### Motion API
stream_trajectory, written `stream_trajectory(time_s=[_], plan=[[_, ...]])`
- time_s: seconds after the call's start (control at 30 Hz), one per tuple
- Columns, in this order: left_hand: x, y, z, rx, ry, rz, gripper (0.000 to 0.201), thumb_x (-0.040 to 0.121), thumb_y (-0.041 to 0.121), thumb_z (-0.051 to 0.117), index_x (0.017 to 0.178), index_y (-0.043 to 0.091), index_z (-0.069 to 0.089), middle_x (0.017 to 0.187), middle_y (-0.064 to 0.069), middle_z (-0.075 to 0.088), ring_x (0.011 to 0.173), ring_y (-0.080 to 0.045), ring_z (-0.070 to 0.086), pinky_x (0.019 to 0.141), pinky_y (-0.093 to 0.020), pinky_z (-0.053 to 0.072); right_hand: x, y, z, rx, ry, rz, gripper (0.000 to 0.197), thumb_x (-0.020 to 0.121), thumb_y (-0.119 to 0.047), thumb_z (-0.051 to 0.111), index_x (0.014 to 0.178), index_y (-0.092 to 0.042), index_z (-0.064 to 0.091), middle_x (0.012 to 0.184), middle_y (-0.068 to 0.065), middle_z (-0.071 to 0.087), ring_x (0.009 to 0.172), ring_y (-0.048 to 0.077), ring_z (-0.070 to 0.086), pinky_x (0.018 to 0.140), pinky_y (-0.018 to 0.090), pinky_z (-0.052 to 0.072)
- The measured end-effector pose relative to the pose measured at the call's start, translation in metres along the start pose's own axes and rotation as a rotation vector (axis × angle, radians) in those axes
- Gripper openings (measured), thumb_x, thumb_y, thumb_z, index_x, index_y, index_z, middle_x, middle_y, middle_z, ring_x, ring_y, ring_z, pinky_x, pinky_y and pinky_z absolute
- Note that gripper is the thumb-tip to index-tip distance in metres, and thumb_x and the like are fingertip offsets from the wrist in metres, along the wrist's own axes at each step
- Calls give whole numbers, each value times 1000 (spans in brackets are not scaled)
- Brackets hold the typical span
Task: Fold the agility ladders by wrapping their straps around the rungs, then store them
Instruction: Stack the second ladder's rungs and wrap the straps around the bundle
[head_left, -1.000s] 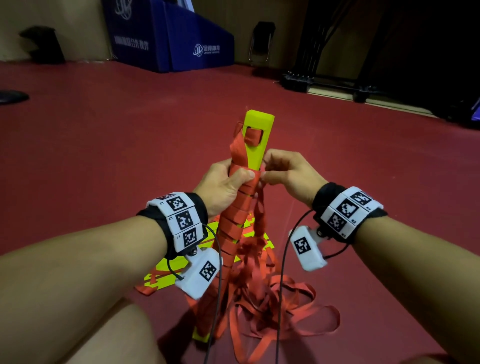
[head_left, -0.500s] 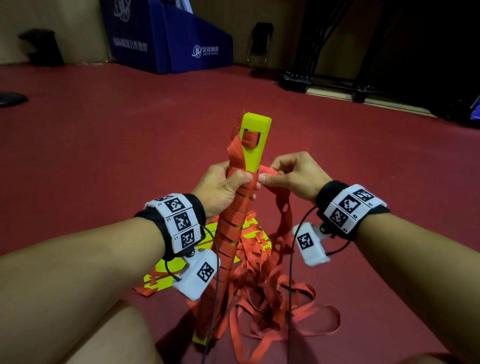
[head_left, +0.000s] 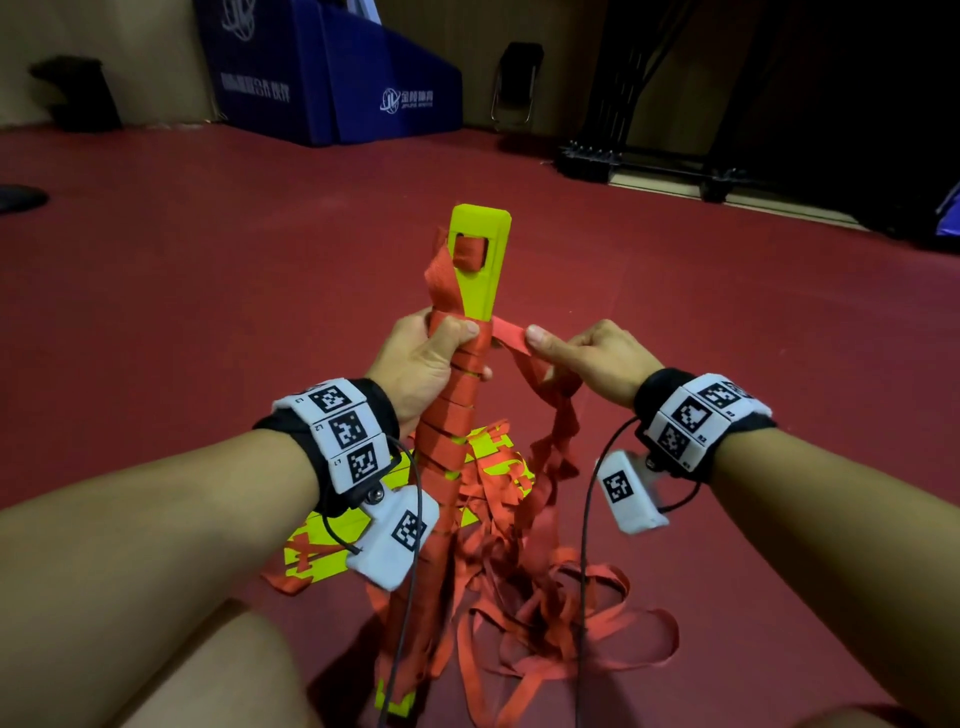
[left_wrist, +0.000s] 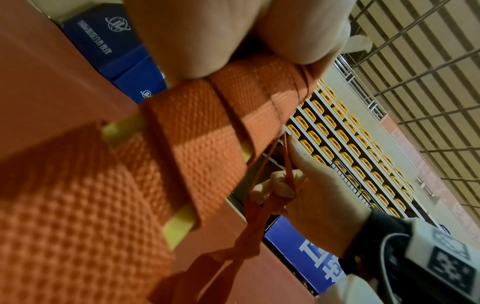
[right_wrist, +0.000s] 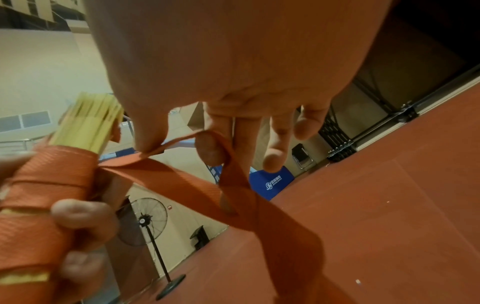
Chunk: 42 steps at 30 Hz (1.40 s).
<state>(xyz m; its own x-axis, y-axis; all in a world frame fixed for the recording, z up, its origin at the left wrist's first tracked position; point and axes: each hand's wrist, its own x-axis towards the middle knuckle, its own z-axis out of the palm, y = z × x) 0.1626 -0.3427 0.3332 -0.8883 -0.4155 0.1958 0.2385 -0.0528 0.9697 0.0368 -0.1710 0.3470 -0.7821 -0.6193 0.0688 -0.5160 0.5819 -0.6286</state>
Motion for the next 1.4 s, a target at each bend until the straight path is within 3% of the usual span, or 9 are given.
stream_trajectory(time_s=[0.1,0.37,0.47,0.53,0.67,0.83,1.03,1.23,1.4], plan=[[0,2,-1,-10,13,14,9,100,9,50,95,7,57,61,0,70,48,-11,62,47,-21,49,-1,1,1,-64,5,31,77,78,-81,43,52,-9,51,59,6,56,59,21,49,58,32,32],[-2,3,2,-42,0,20,22,78,28,58,91,10,56,60,-2,67,51,-13,62,50,-23,49,5,5,7,-205,8,140,95,67,-95,34,57,-4,58,53,3,42,57,27,46,56,34,31],[-1,3,0,-49,-8,35,34,71,35,65,92,10,56,61,-6,65,52,-15,62,51,-24,50,9,12,9,-256,-32,142,111,49,-108,28,92,-16,72,97,9,67,97,34,62,82,41,50],[0,3,-1,-59,-21,44,48,64,44,66,96,9,57,62,-9,66,54,-17,62,52,-24,50,8,15,11,-312,-60,176,107,54,-103,39,123,-25,65,152,10,38,135,38,41,110,51,37],[1,4,-2,-83,-29,44,40,67,41,67,92,12,57,63,-10,66,55,-18,60,55,-27,48,8,19,12,-270,24,220,96,74,-82,54,148,-23,40,160,6,20,141,38,31,116,50,30],[0,2,-1,-71,-27,43,47,61,47,65,91,11,58,62,-8,66,54,-16,61,54,-25,49,7,7,9,24,140,118,58,74,-50,68,120,-16,64,109,5,65,99,29,63,79,33,45],[1,2,-4,-86,-1,37,25,75,30,61,91,11,55,59,-7,65,51,-16,59,49,-24,49,4,6,8,307,113,58,38,73,-14,83,103,-13,60,84,8,55,64,22,54,60,40,49],[4,0,-5,-99,7,44,26,75,30,61,91,11,54,58,-7,65,50,-16,60,49,-24,49,2,0,5,281,86,-18,24,68,-30,58,50,-14,58,79,15,67,94,21,60,88,27,42],[4,-2,-4,-77,-16,43,55,59,47,66,97,9,56,60,-1,65,54,-15,63,54,-26,50,5,-3,8,461,424,-59,38,72,-37,64,67,0,74,87,0,75,78,6,63,76,35,47]])
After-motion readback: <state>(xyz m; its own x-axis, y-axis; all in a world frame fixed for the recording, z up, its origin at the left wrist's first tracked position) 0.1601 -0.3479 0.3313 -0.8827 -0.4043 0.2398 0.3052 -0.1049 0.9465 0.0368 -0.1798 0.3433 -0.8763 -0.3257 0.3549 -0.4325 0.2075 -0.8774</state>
